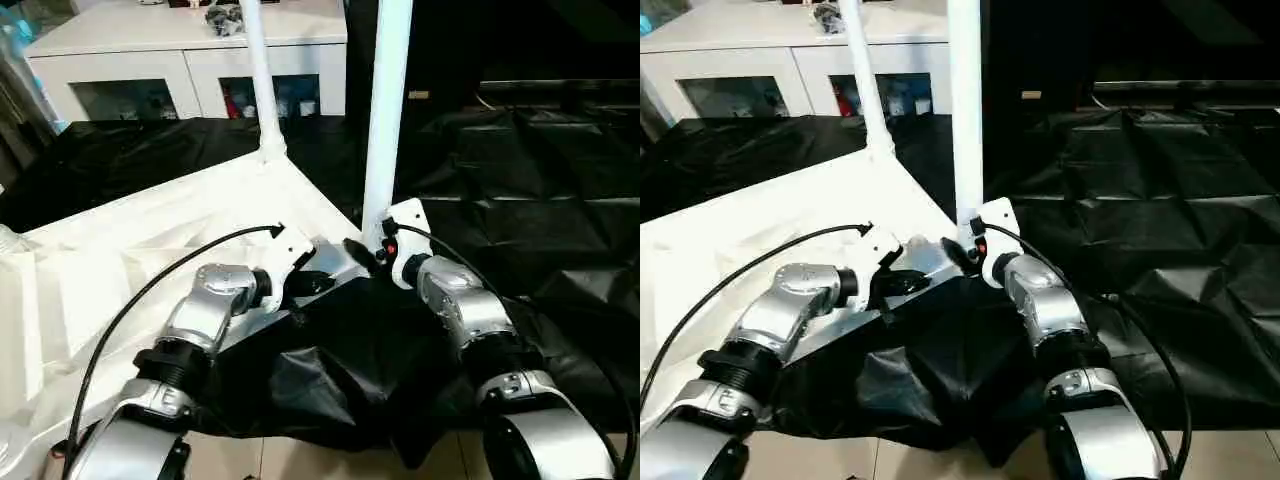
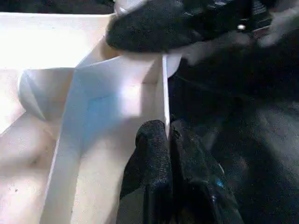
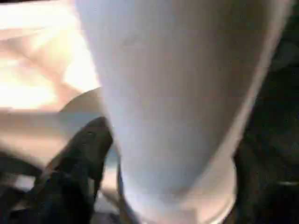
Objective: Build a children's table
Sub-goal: Rotate leg to tighten
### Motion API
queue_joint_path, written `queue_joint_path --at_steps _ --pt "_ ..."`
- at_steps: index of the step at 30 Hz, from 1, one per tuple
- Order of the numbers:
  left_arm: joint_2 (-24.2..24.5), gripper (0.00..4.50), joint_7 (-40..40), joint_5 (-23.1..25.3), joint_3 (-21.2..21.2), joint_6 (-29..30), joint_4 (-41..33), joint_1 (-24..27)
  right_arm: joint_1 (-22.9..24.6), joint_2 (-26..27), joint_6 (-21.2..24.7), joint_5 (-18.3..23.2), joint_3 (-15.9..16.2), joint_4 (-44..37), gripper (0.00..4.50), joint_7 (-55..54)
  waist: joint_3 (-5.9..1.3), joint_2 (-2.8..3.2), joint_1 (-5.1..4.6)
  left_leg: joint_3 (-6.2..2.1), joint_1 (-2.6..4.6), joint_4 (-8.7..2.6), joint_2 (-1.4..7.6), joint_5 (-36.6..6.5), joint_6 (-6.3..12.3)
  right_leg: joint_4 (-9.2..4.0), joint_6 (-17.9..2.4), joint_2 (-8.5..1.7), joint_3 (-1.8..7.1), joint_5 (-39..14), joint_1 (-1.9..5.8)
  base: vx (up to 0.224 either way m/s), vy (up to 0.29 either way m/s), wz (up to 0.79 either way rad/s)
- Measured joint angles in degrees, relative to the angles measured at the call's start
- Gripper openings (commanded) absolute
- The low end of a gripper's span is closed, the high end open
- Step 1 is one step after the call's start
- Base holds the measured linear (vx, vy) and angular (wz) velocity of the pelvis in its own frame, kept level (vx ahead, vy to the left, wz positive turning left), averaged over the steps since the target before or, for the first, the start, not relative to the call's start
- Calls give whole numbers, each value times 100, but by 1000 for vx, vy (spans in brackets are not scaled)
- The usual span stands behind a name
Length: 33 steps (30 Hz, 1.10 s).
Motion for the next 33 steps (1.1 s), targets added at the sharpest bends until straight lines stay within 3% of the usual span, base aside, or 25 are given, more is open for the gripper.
queue_joint_path --at_steps 7,11,17,27,29,33 --pt "509 0 -1031 -94 -211 -232 -192 135 255 -667 -199 35 579 -433 383 1846 1 -2 74 1 -5 4 4 1 1 4 0 1 -1 0 -8 0 0 0" --pt "674 0 -1421 -138 -277 -288 -216 151 307 -883 -208 61 751 -606 383 2539 2 -3 124 4 -6 10 2 1 2 6 -1 0 3 0 -8 0 0 0" --pt "859 0 -1828 -188 -350 -423 -215 157 371 -1017 -108 119 867 -802 328 3059 4 -6 162 3 -7 8 3 1 2 8 -1 0 2 0 -11 0 0 0" --pt "842 0 -1760 -190 -323 -383 -191 161 463 -966 15 129 816 -895 273 2884 3 -5 171 3 -3 10 3 2 1 10 -1 -1 2 0 -7 0 0 0" --pt "749 0 -1483 -175 -269 -334 -147 161 446 -839 3 60 703 -791 271 2469 2 -6 154 4 5 13 2 3 0 16 -2 -1 5 2 -1 0 0 0" --pt "213 0 -307 13 -44 -97 99 11 63 -237 15 -109 278 -48 270 507 4 -11 47 6 52 13 -5 9 -8 12 -6 -1 18 4 26 0 0 0"
